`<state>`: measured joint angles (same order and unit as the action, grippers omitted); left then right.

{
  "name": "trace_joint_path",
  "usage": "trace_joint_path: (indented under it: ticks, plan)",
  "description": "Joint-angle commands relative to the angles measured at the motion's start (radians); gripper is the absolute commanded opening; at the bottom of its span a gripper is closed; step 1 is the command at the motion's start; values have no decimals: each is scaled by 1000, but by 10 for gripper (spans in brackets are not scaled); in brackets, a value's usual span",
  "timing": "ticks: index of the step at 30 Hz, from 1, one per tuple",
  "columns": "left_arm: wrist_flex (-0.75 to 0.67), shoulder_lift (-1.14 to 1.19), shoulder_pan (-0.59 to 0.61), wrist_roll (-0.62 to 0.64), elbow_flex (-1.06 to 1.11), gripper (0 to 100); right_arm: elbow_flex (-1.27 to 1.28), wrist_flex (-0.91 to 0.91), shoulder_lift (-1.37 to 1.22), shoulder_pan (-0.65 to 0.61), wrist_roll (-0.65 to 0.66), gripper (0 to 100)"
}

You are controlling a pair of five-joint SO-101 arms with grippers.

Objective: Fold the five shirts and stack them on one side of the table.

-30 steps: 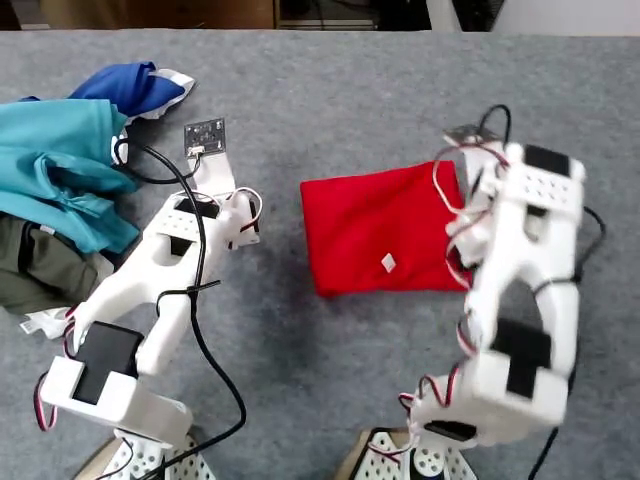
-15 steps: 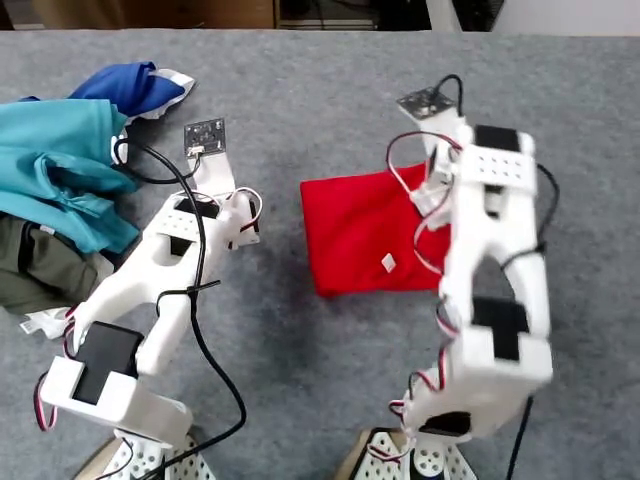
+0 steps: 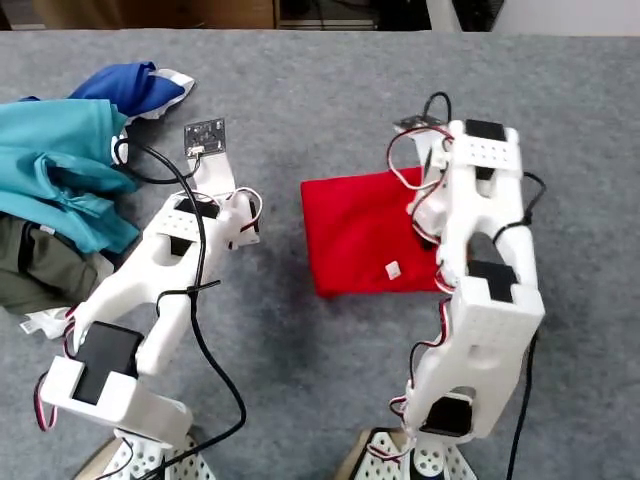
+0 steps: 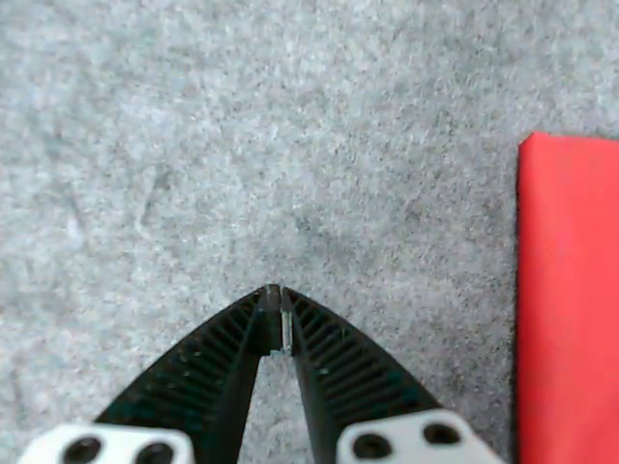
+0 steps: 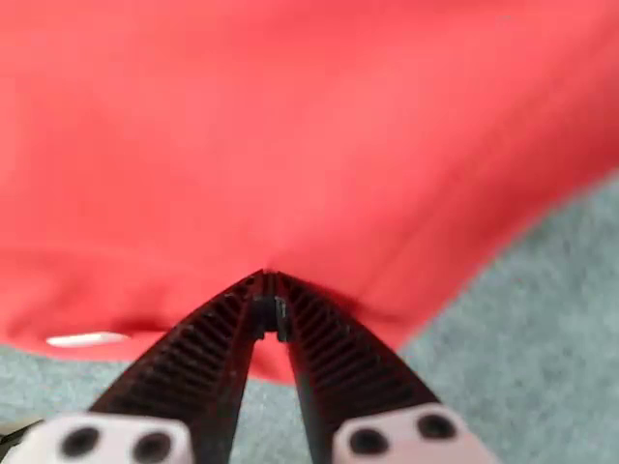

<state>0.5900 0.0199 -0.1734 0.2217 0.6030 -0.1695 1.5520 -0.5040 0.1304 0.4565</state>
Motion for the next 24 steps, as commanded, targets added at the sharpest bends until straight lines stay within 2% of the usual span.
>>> trace_joint_path:
  ticks: [1, 11, 17, 24]
  plan:
    - [3, -8, 9, 6, -41, 19, 44, 18, 128, 56, 8, 5]
    - [3, -8, 9, 5, -43, 19, 421, -155, 371, 142, 87, 5]
    - [3, -8, 9, 5, -43, 19, 418, -101, 463, 145, 87, 5]
    - [3, -10, 9, 5, -44, 19, 266, -48, 601, 148, 63, 5]
